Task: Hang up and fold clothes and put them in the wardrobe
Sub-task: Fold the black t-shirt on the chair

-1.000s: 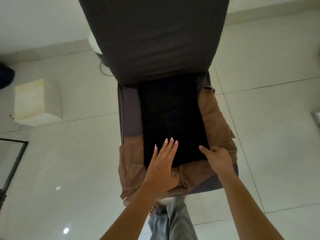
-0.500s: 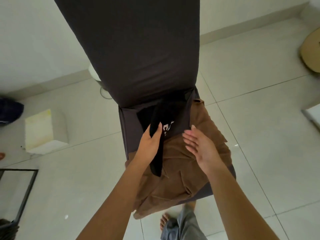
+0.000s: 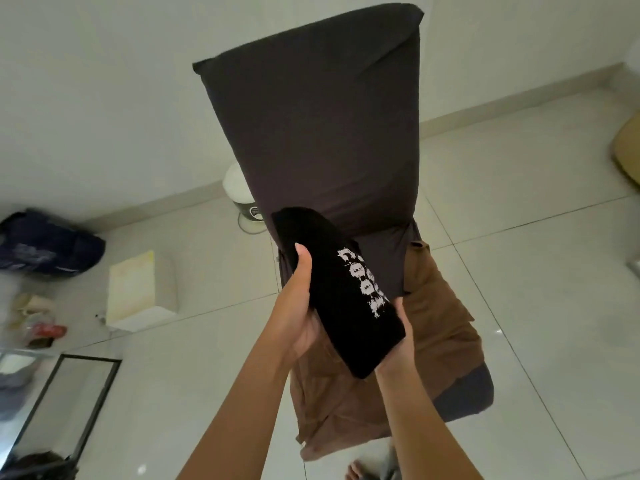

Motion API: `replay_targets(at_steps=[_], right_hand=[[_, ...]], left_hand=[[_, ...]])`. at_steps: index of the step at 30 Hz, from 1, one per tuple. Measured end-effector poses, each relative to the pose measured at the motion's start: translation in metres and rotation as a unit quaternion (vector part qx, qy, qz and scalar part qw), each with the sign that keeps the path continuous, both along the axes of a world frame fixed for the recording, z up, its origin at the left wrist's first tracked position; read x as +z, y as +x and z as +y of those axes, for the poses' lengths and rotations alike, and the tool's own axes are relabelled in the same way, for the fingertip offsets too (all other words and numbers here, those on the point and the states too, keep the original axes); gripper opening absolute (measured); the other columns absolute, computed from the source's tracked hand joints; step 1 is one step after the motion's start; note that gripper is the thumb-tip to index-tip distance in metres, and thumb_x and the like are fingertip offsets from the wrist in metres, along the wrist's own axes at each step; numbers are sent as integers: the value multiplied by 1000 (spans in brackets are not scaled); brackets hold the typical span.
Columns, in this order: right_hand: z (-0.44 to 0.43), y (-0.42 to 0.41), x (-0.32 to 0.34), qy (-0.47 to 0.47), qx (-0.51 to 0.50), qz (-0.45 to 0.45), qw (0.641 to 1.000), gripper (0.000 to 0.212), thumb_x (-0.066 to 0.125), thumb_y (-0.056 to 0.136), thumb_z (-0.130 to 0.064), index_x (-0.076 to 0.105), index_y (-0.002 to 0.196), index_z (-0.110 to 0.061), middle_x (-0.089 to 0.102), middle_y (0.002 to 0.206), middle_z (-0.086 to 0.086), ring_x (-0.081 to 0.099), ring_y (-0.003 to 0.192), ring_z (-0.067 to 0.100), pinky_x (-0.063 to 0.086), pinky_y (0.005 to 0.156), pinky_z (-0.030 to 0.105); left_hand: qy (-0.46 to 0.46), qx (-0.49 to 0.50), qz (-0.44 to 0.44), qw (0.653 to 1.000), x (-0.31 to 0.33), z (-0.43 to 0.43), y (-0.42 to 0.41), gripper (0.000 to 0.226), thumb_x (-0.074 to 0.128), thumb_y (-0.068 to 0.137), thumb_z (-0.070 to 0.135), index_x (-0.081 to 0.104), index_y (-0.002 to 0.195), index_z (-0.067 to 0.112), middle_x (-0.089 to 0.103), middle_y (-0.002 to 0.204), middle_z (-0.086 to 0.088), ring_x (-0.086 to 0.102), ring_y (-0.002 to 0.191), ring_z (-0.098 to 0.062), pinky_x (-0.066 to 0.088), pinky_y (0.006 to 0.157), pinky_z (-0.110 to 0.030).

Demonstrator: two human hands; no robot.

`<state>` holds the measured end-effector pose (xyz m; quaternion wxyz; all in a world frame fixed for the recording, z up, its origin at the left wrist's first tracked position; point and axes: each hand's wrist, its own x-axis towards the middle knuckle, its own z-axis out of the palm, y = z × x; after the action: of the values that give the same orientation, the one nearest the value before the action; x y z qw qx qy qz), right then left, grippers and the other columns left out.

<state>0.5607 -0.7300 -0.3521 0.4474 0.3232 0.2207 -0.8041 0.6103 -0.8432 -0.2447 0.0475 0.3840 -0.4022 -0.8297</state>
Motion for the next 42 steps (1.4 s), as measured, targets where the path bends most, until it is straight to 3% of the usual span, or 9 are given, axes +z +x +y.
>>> replay_targets(at_steps=[4, 6, 15, 19, 22, 25, 28, 33, 42], right_hand=[[1, -40, 50, 6, 17, 47, 999, 73, 83, 61, -22, 55, 125, -1, 63, 120, 21, 62, 109, 35, 55, 83, 46], [1, -60, 91, 16, 8, 91, 996, 31, 58, 88, -20, 60, 111, 2, 69, 101, 24, 69, 89, 35, 55, 75, 46], [13, -105, 274, 2, -22, 323, 946, 30, 46, 97, -24, 66, 103, -2, 72, 94, 17, 72, 82, 28, 58, 70, 44], [48, -111, 351, -27, -38, 404, 913, 32, 50, 94, -28, 72, 98, -5, 72, 99, 14, 70, 90, 30, 55, 81, 49], [81, -115, 385, 23, -24, 454, 890, 30, 52, 92, -31, 70, 98, -6, 72, 96, 13, 71, 86, 28, 58, 79, 45], [118, -125, 401, 115, 37, 488, 864, 29, 56, 90, -23, 75, 80, -3, 73, 84, 13, 71, 72, 27, 60, 68, 39], [155, -136, 399, 191, 74, 479, 854, 20, 57, 89, -19, 68, 86, -3, 72, 79, 12, 69, 70, 26, 57, 72, 38], [229, -158, 393, 225, 32, 464, 856, 28, 66, 78, -22, 66, 99, -5, 72, 93, 13, 67, 90, 30, 51, 89, 45], [400, -177, 444, 274, -155, 463, 828, 30, 69, 80, -25, 64, 103, -7, 70, 95, 11, 67, 91, 27, 53, 87, 42]], left_hand=[[59, 80, 86, 991, 18, -2, 16, 65, 37, 89, 61, 49, 134, 16, 62, 127, -6, 59, 117, -21, 47, 98, -39], [88, 113, 137, 980, 32, -1, 20, 61, 31, 92, 59, 51, 132, 17, 62, 127, -6, 60, 116, -22, 54, 89, -38], [137, 104, 389, 905, 123, -1, 4, 67, 19, 97, 59, 37, 144, 16, 41, 146, -10, 36, 137, -27, 27, 114, -42], [154, 41, 387, 908, 156, -4, -19, 56, 32, 99, 49, 56, 129, 8, 54, 135, -14, 49, 127, -28, 31, 113, -38], [100, 45, 253, 961, 190, 9, -43, 60, 40, 88, 61, 66, 106, 11, 65, 110, -11, 65, 94, -26, 58, 72, -38], [67, -90, 183, 977, 220, 28, -67, 87, 42, 73, 79, 63, 120, 8, 64, 119, -16, 62, 108, -35, 47, 94, -48], [44, -172, 199, 964, 218, 55, -87, 57, 54, 88, 48, 58, 128, 7, 55, 133, -17, 55, 119, -32, 38, 106, -47], [85, -178, 252, 947, 220, 118, -124, 33, 45, 81, 9, 73, 98, 4, 68, 104, -15, 68, 89, -30, 55, 77, -41], [45, -329, 211, 920, 293, 278, -219, 43, 59, 84, 46, 72, 99, 8, 72, 95, -14, 71, 82, -27, 55, 79, -37]])
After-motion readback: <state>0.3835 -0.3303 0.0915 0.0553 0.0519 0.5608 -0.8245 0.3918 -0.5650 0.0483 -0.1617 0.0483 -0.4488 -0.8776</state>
